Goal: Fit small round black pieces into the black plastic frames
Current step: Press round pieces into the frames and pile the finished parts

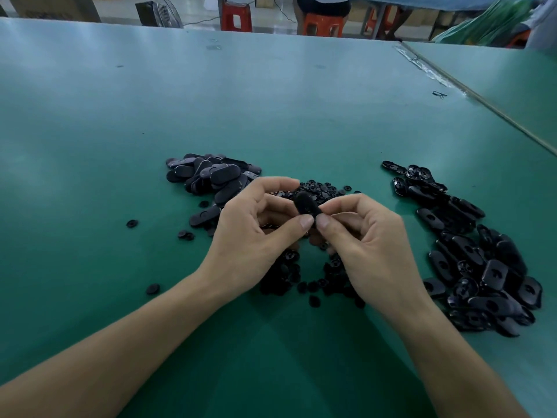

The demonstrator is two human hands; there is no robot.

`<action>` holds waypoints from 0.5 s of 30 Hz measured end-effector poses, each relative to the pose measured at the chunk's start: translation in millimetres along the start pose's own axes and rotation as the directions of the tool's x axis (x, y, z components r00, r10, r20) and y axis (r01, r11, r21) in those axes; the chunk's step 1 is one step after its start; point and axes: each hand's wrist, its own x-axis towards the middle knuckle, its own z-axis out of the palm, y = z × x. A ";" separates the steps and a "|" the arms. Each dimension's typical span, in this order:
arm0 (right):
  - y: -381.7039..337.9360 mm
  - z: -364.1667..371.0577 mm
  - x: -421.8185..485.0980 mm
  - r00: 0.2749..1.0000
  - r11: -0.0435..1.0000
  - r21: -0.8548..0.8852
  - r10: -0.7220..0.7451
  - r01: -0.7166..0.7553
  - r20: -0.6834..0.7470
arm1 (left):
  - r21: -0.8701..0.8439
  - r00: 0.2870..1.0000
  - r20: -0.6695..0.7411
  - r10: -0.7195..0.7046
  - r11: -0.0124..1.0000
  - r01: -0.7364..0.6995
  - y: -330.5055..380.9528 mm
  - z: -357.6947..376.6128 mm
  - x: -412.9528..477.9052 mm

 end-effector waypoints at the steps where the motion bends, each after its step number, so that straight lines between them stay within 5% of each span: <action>1: -0.3 0.0 0.1 1.000 1.000 0.020 0.006 -0.006 0.005 | 0.008 1.000 0.002 0.006 1.000 -0.006 0.3 -0.2 0.1; 4: 0.0 0.1 -1.1 1.000 0.998 -0.054 -0.013 0.014 0.020 | 0.023 0.999 0.026 0.044 0.999 -0.045 1.3 0.5 -0.5; 9: 2.0 -9.0 -2.5 0.984 0.852 -0.511 -0.166 0.110 -0.065 | -0.050 1.000 -0.020 0.023 0.998 -0.024 0.1 2.1 -1.3; 15: -1.0 -11.0 -3.4 0.999 0.673 -0.739 0.017 0.024 0.048 | -0.069 1.000 -0.006 -0.004 0.998 0.004 0.2 2.6 -1.4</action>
